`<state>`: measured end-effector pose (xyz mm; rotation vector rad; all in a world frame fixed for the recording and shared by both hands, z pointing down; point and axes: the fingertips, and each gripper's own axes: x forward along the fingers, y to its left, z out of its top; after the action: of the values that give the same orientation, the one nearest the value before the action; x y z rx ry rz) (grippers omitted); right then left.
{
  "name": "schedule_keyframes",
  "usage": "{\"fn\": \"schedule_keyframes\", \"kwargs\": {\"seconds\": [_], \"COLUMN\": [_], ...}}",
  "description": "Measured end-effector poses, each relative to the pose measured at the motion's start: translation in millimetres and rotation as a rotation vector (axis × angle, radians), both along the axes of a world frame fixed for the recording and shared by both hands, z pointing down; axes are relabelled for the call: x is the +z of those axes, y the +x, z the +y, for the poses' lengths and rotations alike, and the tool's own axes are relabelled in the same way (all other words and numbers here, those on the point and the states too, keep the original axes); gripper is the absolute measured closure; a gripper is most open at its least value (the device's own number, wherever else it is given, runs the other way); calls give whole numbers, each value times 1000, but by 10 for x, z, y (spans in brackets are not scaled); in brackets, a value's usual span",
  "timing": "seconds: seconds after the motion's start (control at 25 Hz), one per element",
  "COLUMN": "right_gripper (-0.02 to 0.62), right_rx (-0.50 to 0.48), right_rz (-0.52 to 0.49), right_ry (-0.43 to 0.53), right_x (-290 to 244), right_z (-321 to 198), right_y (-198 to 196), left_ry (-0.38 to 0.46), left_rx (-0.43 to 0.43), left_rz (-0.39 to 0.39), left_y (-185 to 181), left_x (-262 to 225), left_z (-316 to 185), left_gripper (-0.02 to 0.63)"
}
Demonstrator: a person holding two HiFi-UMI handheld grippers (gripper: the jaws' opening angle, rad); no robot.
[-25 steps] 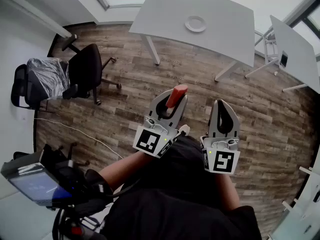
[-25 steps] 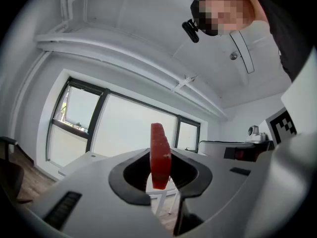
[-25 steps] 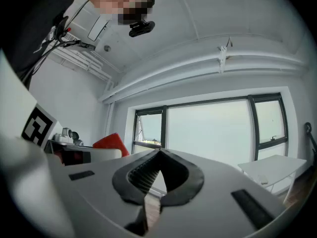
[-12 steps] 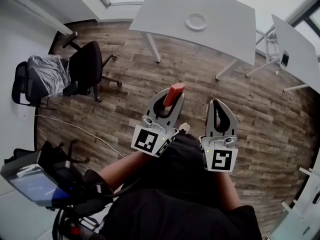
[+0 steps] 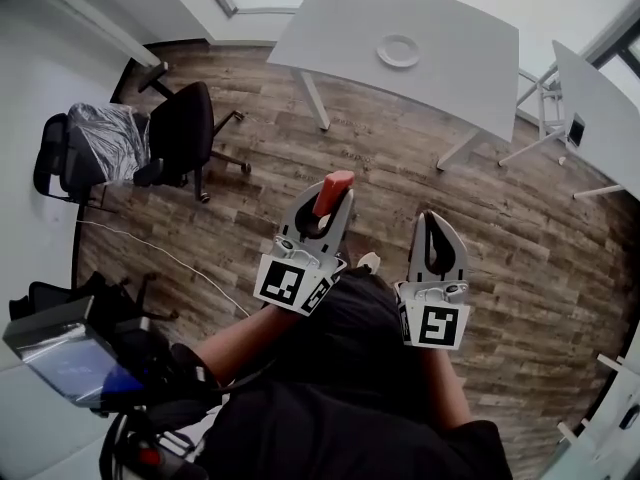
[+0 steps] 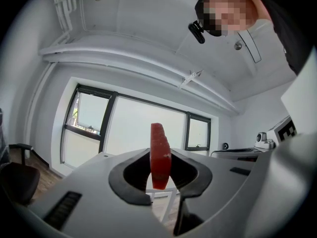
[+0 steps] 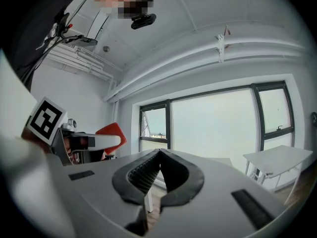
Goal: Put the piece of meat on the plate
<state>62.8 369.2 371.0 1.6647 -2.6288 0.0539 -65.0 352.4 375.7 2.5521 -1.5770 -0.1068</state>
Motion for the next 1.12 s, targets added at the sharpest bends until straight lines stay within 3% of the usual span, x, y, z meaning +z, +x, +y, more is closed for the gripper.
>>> {"fn": "schedule_keyframes", "kwargs": {"seconds": [0.24, 0.68, 0.88, 1.12], "right_gripper": [589, 589, 589, 589], "right_rx": [7, 45, 48, 41], "right_rz": [-14, -34, 23, 45], "right_ry": [6, -7, 15, -40], "right_x": [-20, 9, -40, 124], "right_z": [-44, -249, -503, -790], "right_y": [110, 447, 482, 454], "left_ry": [-12, 15, 4, -1], "left_rx": [-27, 27, 35, 33], "left_rz": [-13, 6, 43, 47], "left_y": [-5, 353, 419, 398], "left_x": [31, -27, -19, 66], "left_z": [-71, -372, -626, -926], "left_gripper": [511, 511, 511, 511]}}
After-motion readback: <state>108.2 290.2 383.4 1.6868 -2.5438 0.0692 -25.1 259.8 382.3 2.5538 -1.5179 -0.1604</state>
